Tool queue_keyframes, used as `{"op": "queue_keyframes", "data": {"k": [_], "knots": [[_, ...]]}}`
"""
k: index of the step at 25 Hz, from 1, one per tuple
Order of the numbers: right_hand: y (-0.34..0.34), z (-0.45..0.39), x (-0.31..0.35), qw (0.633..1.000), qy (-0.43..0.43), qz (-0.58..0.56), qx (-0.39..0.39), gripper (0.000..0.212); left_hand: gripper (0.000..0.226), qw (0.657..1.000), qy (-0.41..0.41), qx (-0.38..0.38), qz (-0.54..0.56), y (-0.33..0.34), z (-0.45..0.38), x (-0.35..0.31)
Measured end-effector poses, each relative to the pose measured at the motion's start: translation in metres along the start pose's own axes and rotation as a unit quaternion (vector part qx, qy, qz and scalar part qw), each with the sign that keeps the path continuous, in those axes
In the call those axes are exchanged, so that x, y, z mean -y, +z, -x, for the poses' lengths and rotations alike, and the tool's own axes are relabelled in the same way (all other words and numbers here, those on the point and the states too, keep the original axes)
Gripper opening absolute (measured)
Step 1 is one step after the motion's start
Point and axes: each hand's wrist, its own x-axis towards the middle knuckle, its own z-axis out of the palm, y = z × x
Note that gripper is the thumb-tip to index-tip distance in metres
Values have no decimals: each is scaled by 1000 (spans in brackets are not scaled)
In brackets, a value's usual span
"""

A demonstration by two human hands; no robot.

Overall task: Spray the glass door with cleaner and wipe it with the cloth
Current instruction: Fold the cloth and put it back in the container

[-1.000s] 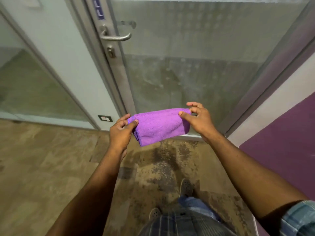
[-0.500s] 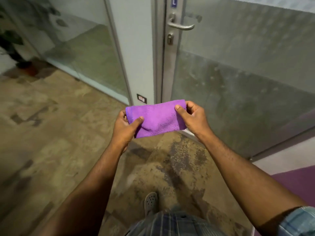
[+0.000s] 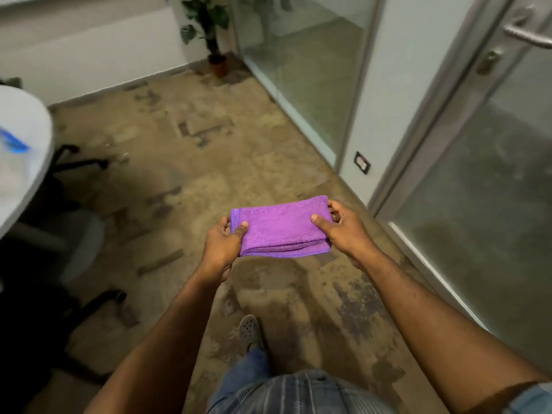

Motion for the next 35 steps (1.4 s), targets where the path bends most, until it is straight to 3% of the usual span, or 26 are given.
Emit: {"op": "queue_keyframes", "data": {"k": [4,9,14,23,26,35], "knots": [[87,-40,27,995,-25,54,85,33,19,998,13,-67,-1,-80,-20,-9],[225,-90,72,970,-108,168,136,44,31,984,57,-153,-74,-189,-68,-24],[352,-129,117,937,-168,226,205,52,61,973,31,-187,-131,-298,-105,-41],[524,-178,180,875,-227,271,331,62,65,937,-47,-315,-145,-429,-159,-48],[577,-203,194,851,-241,294,363,64,74,927,-60,-338,-151,-464,-187,-48],[736,-306,264,798,-265,321,435,66,63,890,-87,-392,-215,-572,-313,-102]]}}
